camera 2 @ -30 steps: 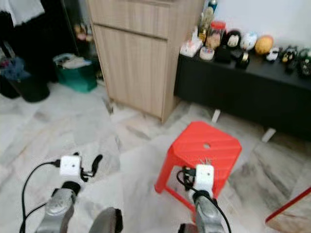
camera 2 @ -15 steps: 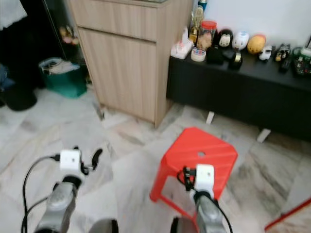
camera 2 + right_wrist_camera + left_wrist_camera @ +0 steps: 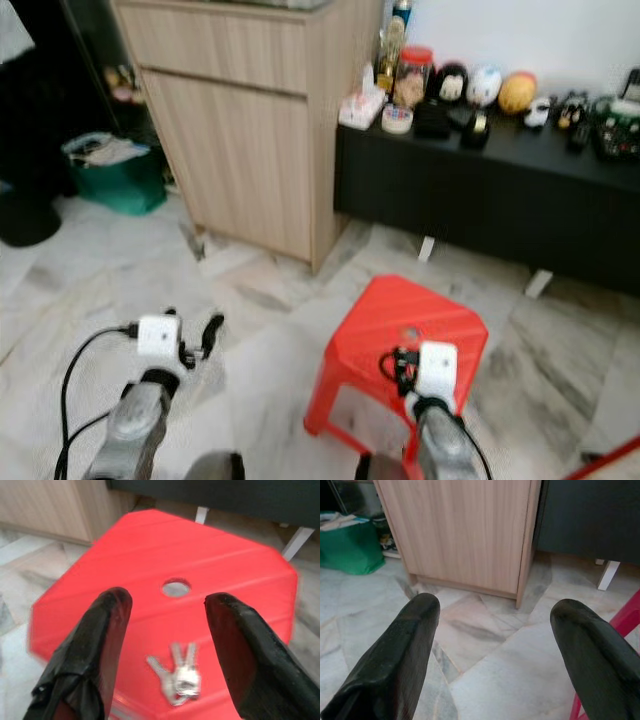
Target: Hang keys on a hook
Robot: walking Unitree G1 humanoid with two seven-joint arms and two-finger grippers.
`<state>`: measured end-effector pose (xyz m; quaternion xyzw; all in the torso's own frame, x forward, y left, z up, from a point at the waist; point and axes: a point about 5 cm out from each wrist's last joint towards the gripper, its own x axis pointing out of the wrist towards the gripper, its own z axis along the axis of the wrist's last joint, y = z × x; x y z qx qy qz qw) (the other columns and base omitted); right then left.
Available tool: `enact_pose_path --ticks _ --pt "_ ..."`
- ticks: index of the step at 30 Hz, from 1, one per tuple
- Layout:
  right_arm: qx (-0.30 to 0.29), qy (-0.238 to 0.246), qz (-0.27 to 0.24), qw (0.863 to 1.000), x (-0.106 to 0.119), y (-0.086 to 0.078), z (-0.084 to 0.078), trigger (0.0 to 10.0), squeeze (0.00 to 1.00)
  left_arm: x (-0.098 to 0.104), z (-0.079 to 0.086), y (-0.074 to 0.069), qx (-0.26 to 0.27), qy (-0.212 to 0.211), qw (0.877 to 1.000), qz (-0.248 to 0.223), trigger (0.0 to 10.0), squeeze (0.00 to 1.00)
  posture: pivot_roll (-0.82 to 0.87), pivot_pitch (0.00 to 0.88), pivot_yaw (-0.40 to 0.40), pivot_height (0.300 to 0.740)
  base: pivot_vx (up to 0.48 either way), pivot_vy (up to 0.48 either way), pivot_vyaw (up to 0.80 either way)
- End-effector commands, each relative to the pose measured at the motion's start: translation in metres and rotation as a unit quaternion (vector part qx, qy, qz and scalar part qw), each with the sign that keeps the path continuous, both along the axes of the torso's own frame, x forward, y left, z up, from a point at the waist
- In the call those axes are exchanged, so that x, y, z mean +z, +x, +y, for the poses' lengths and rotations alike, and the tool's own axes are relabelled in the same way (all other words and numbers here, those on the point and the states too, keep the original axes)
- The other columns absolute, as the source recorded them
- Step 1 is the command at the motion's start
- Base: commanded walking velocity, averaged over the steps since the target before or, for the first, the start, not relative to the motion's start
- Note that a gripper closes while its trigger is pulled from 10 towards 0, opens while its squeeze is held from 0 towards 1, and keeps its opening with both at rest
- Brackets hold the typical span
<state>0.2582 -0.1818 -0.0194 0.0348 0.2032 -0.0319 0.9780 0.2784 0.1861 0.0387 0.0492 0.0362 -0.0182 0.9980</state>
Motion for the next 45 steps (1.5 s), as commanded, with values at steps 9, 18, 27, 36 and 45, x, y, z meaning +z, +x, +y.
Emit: enact_pose_path --ticks 9,18,27,36,45 --pt "0.008 0.002 0.015 1.000 -0.004 -0.001 0.004 10.0 0.00 -0.002 0.004 -0.001 0.009 0.004 1.000 0.008 10.0 0.00 0.05 0.031 -0.036 0.620 0.122 0.000 0.00" --pt "0.024 -0.025 0.074 0.997 -0.011 -0.006 -0.017 10.0 0.00 -0.003 0.005 -0.001 0.010 0.007 1.000 0.013 10.0 0.00 0.05 0.034 -0.037 0.620 0.000 0.000 0.00" --pt "0.023 -0.041 0.097 0.994 -0.010 -0.012 -0.050 10.0 0.00 -0.005 0.006 -0.002 0.009 0.010 1.000 0.018 10.0 0.00 0.04 0.034 -0.034 0.620 0.000 0.000 0.00" --pt "0.059 -0.015 0.111 0.992 -0.010 -0.011 -0.049 10.0 0.00 -0.003 0.008 -0.001 0.004 0.018 1.000 0.017 10.0 0.00 0.06 0.024 -0.019 0.620 0.000 0.000 0.00" --pt "0.076 -0.015 0.131 0.988 -0.012 -0.009 -0.043 10.0 0.00 0.000 0.009 0.003 0.000 0.023 1.000 0.013 10.0 0.00 0.06 0.022 -0.013 0.620 0.000 0.000 0.00"
